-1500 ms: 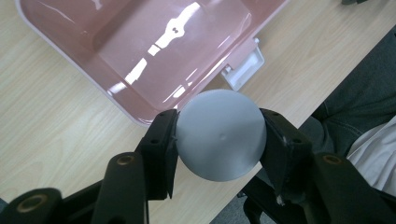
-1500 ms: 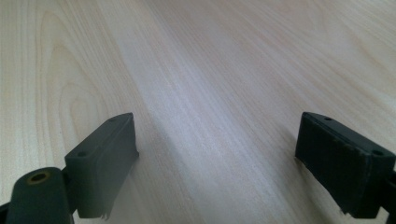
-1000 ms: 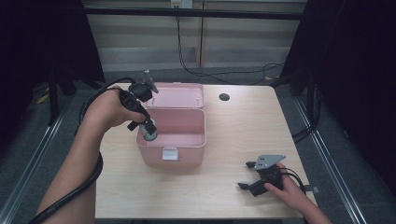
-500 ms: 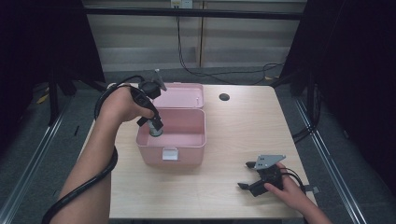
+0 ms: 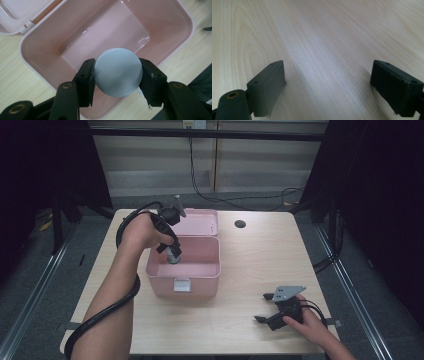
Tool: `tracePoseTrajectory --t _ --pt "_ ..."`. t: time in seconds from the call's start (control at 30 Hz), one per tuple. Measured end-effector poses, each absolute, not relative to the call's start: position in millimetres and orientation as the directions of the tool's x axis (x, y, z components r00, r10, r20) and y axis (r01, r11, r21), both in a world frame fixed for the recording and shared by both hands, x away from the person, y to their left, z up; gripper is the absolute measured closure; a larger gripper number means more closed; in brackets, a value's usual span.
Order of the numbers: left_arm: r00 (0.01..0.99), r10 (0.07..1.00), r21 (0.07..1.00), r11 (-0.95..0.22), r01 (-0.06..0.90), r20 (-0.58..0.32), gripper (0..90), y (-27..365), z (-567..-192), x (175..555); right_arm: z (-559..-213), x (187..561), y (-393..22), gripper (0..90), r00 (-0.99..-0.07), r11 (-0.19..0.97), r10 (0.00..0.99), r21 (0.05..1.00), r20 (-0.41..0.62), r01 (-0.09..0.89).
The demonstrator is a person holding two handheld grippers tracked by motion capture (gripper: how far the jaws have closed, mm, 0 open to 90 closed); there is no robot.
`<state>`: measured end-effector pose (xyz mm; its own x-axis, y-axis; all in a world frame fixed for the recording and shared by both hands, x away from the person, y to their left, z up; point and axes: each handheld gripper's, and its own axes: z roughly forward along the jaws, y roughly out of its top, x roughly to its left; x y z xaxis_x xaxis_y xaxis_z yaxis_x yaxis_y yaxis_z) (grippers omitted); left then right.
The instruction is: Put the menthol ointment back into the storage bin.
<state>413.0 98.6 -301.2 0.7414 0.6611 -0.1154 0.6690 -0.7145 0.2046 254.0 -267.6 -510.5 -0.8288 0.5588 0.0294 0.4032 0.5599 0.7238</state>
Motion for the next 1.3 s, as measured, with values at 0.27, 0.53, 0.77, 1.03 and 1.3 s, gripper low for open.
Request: tracePoseTrajectory --t 0.27,0.53,0.77,1.03,1.3 --pt "0.733 0.669 0.192 -0.708 0.679 -0.125 50.0 91.3 -314.9 420.2 -510.5 254.0 -267.6 12.2 -0.829 0.56 0.559 0.724 0.029 0.403" --pt "0.711 0.691 0.194 -0.685 0.702 -0.133 50.0 87.3 -331.5 427.8 -510.5 254.0 -267.6 12.1 -0.829 0.56 0.559 0.724 0.029 0.403" --pt "0.692 0.706 0.194 -0.665 0.721 -0.148 50.0 85.8 -342.2 432.3 -510.5 253.9 -267.6 12.2 -0.829 0.56 0.559 0.724 0.029 0.403" --pt "0.668 0.733 0.194 -0.642 0.741 -0.126 50.0 79.0 -358.0 439.0 -510.5 253.9 -267.5 12.2 -0.829 0.559 0.559 0.724 0.03 0.403" --pt "0.641 0.757 0.192 -0.615 0.764 -0.124 50.0 75.0 -371.3 444.9 -510.5 253.9 -267.5 12.1 -0.829 0.56 0.559 0.724 0.029 0.403"
